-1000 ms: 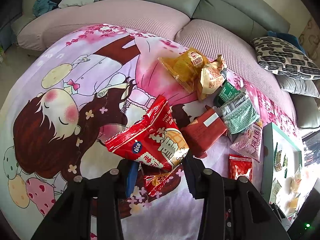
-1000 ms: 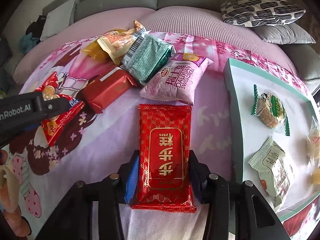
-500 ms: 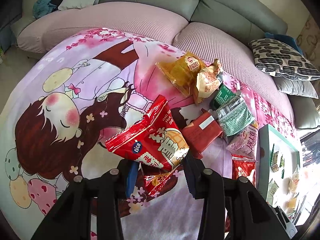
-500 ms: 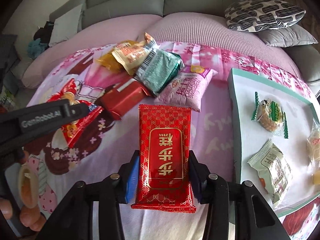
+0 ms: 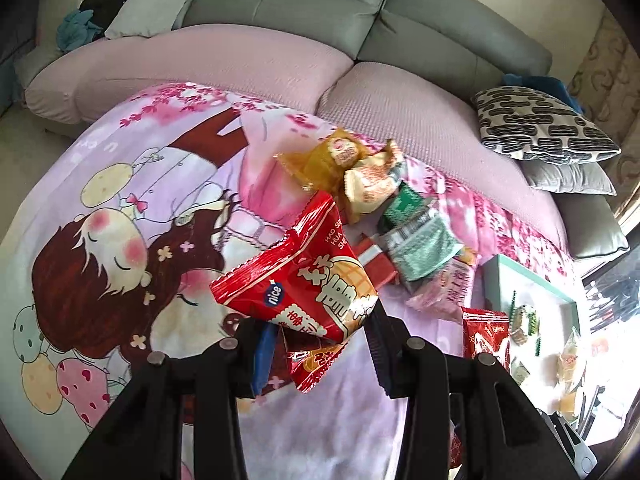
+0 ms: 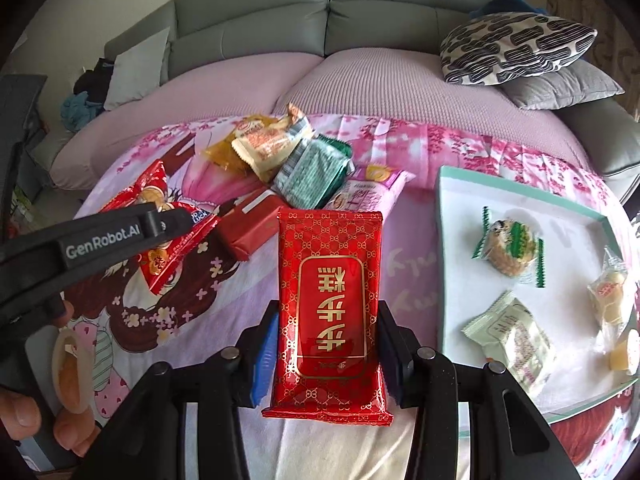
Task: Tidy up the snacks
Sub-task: 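Lift the red packet with the right tool while the left tool lifts the chip bag, then carry the red packet and chip bag onto the tray and open both tools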
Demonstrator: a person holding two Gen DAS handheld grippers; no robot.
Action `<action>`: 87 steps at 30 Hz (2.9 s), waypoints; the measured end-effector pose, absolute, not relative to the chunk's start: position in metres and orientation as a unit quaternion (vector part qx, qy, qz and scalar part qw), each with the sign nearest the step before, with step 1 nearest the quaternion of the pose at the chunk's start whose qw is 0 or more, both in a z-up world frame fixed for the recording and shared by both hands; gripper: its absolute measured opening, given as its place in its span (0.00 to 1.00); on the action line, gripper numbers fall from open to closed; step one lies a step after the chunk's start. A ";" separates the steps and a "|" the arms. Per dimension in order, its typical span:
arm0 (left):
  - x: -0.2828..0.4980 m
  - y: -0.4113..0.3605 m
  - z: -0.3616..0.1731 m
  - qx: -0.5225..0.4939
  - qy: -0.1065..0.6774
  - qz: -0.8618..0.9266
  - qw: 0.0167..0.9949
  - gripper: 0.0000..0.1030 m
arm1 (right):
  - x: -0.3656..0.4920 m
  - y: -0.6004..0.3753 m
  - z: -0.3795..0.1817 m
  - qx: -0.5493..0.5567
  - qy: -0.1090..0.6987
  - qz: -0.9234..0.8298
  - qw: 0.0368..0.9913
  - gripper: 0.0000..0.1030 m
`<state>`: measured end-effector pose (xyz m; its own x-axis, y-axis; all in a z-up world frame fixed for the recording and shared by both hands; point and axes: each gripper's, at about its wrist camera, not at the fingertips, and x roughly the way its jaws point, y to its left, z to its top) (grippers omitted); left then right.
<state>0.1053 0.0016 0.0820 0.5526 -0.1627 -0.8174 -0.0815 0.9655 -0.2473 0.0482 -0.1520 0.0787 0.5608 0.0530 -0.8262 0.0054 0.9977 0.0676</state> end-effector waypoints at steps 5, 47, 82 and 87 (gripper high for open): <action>0.103 -0.015 0.089 -0.131 0.462 -0.050 0.876 0.42 | 0.046 -0.171 0.084 0.044 0.461 -0.006 0.886 0.46; 0.096 -0.212 0.054 -0.031 0.482 -0.274 0.831 0.42 | 0.027 -0.365 0.065 0.162 0.453 -0.210 0.851 0.46; 0.104 -0.156 0.066 0.010 0.480 -0.106 0.871 0.92 | 0.028 -0.356 0.061 0.152 0.469 -0.198 0.847 0.98; 0.107 -0.147 0.066 0.002 0.478 -0.087 0.874 0.95 | 0.031 -0.350 0.062 0.145 0.465 -0.189 0.853 1.00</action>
